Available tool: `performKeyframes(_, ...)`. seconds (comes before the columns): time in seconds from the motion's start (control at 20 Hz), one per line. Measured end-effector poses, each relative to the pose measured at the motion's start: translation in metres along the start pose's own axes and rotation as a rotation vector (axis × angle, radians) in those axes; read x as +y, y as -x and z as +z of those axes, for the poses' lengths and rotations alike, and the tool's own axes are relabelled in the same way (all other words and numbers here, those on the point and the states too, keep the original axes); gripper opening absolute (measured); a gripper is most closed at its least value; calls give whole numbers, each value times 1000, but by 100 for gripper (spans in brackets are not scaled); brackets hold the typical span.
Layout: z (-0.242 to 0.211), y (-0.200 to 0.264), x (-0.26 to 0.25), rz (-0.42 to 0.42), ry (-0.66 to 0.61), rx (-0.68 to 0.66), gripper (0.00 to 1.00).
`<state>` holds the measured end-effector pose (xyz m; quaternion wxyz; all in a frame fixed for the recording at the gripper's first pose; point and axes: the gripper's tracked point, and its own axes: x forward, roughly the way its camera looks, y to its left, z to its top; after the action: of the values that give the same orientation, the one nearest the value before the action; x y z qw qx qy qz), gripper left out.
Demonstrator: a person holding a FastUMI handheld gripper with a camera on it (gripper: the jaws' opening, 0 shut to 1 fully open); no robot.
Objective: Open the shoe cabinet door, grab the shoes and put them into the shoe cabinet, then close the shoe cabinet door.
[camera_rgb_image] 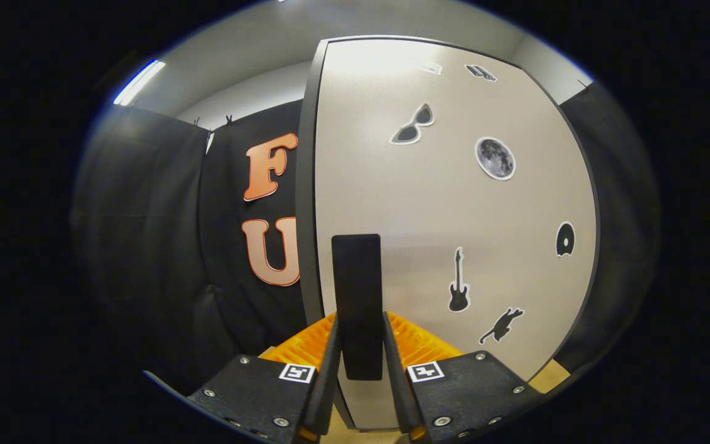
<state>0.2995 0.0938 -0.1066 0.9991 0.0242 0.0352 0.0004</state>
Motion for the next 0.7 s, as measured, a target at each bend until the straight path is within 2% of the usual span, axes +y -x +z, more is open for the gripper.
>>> performKeyframes(0.05, -1, 0, 0, -17, 5, 1, 38)
performKeyframes(0.2, -2, 0, 0, -32, -16, 24, 37)
performKeyframes(0.45, -4, 3, 0, -31, -48, 84, 23)
performKeyframes(0.7, -5, 11, -4, -99, -56, 92, 21)
